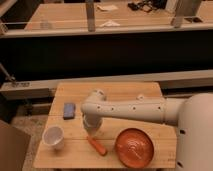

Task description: Place the pepper in the ceramic cup

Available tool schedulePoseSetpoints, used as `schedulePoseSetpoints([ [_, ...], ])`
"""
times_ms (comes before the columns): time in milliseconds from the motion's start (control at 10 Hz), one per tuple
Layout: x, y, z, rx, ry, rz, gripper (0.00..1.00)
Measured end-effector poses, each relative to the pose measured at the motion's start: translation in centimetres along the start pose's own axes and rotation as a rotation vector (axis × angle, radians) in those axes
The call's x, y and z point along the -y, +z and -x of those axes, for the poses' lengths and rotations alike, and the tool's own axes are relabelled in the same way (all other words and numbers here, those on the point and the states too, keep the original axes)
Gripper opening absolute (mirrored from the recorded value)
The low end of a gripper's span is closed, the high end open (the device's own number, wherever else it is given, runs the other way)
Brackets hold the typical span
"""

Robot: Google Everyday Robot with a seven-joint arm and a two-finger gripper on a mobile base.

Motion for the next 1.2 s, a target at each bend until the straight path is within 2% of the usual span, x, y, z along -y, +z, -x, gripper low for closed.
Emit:
schedulePoseSetpoints([
  [200, 0.0, -0.3, 0.3, 0.004, -0.009, 0.004, 0.23],
  [400, -0.1, -1.3, 0.3, 0.004, -0.018, 0.005, 0.48],
  [700, -0.6, -1.0, 1.2, 0.016, -0.034, 0.010, 0.77],
  [900, -1.5, -1.5, 1.9, 0.019, -0.025, 0.007, 0.80],
  [1200, -1.1, -1.7, 1.9, 0.030, -0.052, 0.012, 0.80],
])
